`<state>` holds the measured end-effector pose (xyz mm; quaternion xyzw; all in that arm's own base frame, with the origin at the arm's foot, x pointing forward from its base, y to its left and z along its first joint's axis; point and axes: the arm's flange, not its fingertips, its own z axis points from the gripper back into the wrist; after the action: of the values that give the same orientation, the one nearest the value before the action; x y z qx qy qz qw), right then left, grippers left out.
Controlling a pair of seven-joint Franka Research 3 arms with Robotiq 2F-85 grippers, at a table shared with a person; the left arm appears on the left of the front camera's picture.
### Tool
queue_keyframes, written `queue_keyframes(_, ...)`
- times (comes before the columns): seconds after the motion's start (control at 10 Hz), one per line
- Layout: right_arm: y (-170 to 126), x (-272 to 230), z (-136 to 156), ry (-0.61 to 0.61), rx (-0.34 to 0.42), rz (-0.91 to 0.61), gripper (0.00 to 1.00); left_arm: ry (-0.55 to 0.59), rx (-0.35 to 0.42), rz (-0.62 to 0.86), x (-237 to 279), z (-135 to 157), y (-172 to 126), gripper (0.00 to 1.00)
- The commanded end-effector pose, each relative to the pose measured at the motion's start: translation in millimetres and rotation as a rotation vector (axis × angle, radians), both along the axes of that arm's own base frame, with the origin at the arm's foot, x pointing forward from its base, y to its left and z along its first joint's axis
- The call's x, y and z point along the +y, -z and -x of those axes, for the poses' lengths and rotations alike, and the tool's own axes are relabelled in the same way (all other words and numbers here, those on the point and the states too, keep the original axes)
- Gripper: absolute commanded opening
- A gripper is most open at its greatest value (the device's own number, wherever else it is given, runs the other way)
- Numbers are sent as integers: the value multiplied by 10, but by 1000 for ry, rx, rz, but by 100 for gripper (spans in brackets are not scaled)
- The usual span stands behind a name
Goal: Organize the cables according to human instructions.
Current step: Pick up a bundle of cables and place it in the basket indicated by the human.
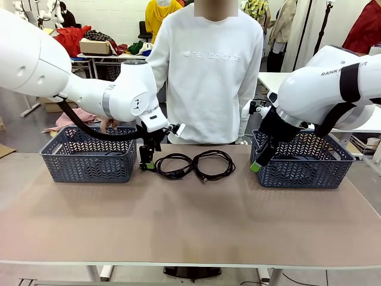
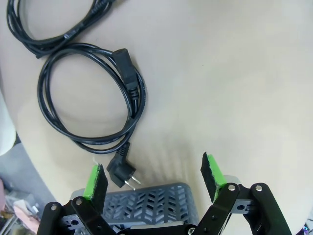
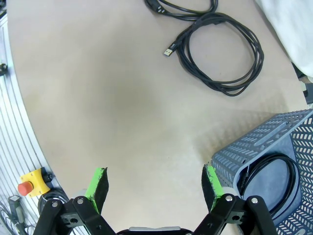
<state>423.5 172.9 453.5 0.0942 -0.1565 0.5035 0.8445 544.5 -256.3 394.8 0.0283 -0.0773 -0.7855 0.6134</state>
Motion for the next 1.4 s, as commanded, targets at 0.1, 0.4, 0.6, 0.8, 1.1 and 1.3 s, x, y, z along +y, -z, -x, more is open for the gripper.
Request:
queue_keyframes(0.1, -4, 7, 7, 7, -1, -2, 100, 81, -41, -47, -13, -218, 233, 100)
queue_keyframes(0.4, -4, 7, 7, 7, -1, -2, 100, 152, -31, -49, -55, -370, 487, 100)
queue_keyframes(0.6, -4, 7, 7, 7, -1, -2, 100, 161, -27, -52, -113, -451, 608, 100)
queue_keyframes(0.8, -4, 7, 7, 7, -1, -2, 100, 173, -9, -64, -179, -508, 690, 100)
queue_keyframes(1.1, -4, 7, 7, 7, -1, -2, 100, 193, 17, -62, -242, -487, 744, 100)
queue_keyframes(1.3, -4, 7, 7, 7, -1, -2, 100, 186, 31, -67, -248, -497, 787, 100)
